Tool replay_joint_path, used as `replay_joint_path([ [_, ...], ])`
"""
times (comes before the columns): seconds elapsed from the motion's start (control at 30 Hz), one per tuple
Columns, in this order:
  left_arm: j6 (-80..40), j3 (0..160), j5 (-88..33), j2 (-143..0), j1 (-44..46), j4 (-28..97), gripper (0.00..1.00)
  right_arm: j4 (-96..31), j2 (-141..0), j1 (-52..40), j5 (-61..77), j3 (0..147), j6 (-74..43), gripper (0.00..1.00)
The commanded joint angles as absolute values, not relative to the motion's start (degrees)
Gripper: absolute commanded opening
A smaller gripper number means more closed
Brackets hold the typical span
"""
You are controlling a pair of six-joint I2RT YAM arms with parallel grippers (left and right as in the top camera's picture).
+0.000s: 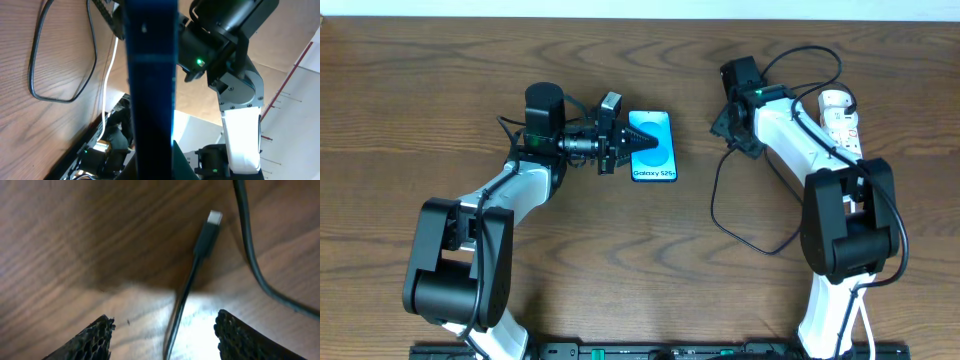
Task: Plug charger to phone and switch on socket
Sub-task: 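Move the right gripper to the black charger cable and grasp its USB-C plug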
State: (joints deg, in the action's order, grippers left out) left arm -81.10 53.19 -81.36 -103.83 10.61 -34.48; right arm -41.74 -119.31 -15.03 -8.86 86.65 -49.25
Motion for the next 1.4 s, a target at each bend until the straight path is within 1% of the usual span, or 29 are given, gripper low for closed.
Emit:
replay_joint_path([
  [0.0, -80.1, 54.3, -83.6, -103.0, 10.5, -34.9, 0.08, -40.6, -122.5, -14.3, -11.5, 87.2, -50.4, 0.63],
  [0.07, -80.1, 54.3, -83.6, -103.0, 10.5, -34.9, 0.07, -39.8, -123.6, -14.3, -11.5, 87.2, -50.4, 0.61],
  [0.23, -80.1, 54.3, -83.6, -103.0, 10.5, -34.9, 0.07, -39.3, -125.6, -14.4, -11.0, 87.2, -50.4, 0.45],
  [0.3, -80.1, 54.3, -83.6, -103.0, 10.5, -34.9, 0.07, -39.4, -126.1, -14.5, -10.5, 87.2, -50.3, 0.31],
  [0.37, -80.1, 54.3, -83.6, -103.0, 10.5, -34.9, 0.07, -39.8, -126.2, -14.6, -8.7, 87.2, -49.1, 0.13],
  [0.43, -80.1, 54.3, -83.6, -103.0, 10.5, -34.9, 0.07, -40.0, -126.2, -14.9, -4.2, 87.2, -45.3, 0.03],
  [0.47, -80.1, 54.3, -83.6, -103.0, 10.5, -34.9, 0.07, -40.1, -126.2, -15.2, -1.3, 87.2, -42.5, 0.01],
  [0.57, -80.1, 54.3, -83.6, -103.0, 10.5, -34.9, 0.07, -42.7, -126.2, -16.5, 8.6, 87.2, -30.1, 0.01],
  [0.6, -80.1, 54.3, -83.6, -103.0, 10.5, -34.9, 0.08, -45.0, -126.2, -17.1, 10.2, 87.2, -26.5, 0.01],
  [0.67, -80.1, 54.3, -83.6, -103.0, 10.5, -34.9, 0.07, -49.6, -126.3, -18.4, 9.2, 87.2, -22.9, 0.03],
  [0.7, -80.1, 54.3, -83.6, -103.0, 10.5, -34.9, 0.07, -51.9, -126.3, -19.2, 7.1, 87.1, -21.9, 0.08],
  [0.77, -80.1, 54.3, -83.6, -103.0, 10.5, -34.9, 0.07, -54.6, -126.3, -20.5, 1.5, 86.6, -22.3, 0.22],
  [0.87, -80.1, 54.3, -83.5, -103.0, 10.5, -34.9, 0.08, -55.0, -126.3, -22.1, -4.6, 86.1, -23.3, 0.47],
  [0.9, -80.1, 54.3, -83.5, -103.0, 10.5, -34.9, 0.08, -54.5, -126.3, -22.6, -6.4, 86.1, -24.4, 0.51],
  [0.93, -80.1, 54.3, -83.6, -103.0, 10.5, -34.9, 0.07, -53.7, -126.3, -23.0, -7.8, 86.1, -25.8, 0.52],
  [1.03, -80.1, 54.3, -83.6, -103.0, 10.5, -34.9, 0.08, -51.1, -126.3, -23.6, -9.8, 86.1, -30.4, 0.53],
  [1.07, -80.1, 54.3, -83.6, -103.0, 10.5, -34.9, 0.07, -50.0, -126.3, -23.6, -10.3, 86.1, -32.8, 0.51],
  [1.13, -80.1, 54.3, -83.6, -103.0, 10.5, -34.9, 0.07, -48.3, -126.3, -23.6, -10.4, 86.1, -36.5, 0.43],
  [1.2, -80.1, 54.3, -83.6, -103.0, 10.5, -34.9, 0.07, -47.0, -126.3, -23.6, -10.4, 86.1, -40.4, 0.32],
  [1.23, -80.1, 54.3, -83.6, -103.0, 10.5, -34.9, 0.08, -46.9, -126.3, -23.6, -10.4, 86.1, -41.7, 0.28],
  [1.3, -80.1, 54.3, -83.6, -103.0, 10.5, -34.9, 0.07, -47.1, -126.3, -23.7, -10.3, 86.1, -42.3, 0.27],
  [1.37, -80.1, 54.3, -83.6, -103.0, 10.5, -34.9, 0.07, -48.0, -126.3, -24.0, -10.2, 86.0, -42.2, 0.29],
])
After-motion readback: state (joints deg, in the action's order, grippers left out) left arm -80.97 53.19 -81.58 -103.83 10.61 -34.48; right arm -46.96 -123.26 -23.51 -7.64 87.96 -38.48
